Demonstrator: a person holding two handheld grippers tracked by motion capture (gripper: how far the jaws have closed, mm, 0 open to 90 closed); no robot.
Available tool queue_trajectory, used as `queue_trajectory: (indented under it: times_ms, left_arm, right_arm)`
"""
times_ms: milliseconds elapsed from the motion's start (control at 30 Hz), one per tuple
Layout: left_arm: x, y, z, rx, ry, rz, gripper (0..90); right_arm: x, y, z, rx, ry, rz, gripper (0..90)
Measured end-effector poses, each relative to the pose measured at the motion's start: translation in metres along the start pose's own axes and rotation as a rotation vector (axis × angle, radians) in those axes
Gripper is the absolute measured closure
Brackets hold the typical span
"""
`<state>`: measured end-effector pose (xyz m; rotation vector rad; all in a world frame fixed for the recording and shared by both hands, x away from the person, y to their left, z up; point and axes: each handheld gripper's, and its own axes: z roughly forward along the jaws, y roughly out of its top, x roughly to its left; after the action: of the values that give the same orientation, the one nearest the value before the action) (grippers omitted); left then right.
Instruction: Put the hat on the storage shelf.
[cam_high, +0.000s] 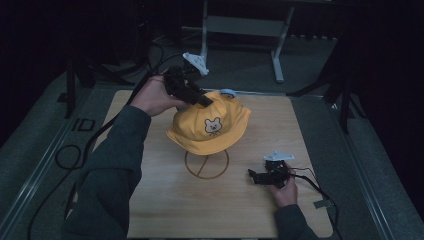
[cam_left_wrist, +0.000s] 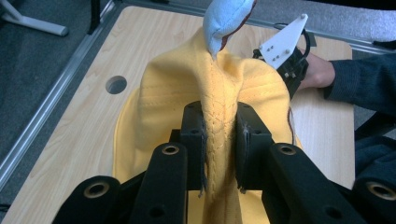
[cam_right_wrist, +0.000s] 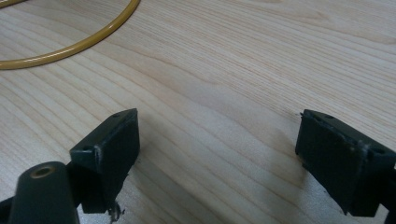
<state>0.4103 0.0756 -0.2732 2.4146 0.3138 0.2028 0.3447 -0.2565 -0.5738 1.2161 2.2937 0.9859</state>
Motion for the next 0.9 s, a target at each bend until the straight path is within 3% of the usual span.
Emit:
queue_trajectory:
  times_ms: [600,767,900]
  left_arm:
    - [-0.006,-0.001,0.026,0.039,-0.029,-0.004,60.1]
    - [-0.007,-0.003,0.020,0.005,-0.015,-0.008,54.6]
    - [-0.003,-0.005,0.008,-0.050,-0.004,-0.055,44.0]
  right_arm:
    - [0.000,0.000,0.000,0.000,0.000,0.000,13.5]
    - [0.000,0.000,0.000,0.000,0.000,0.000,13.5]
    - [0.000,0.000,0.000,0.000,0.000,0.000,13.5]
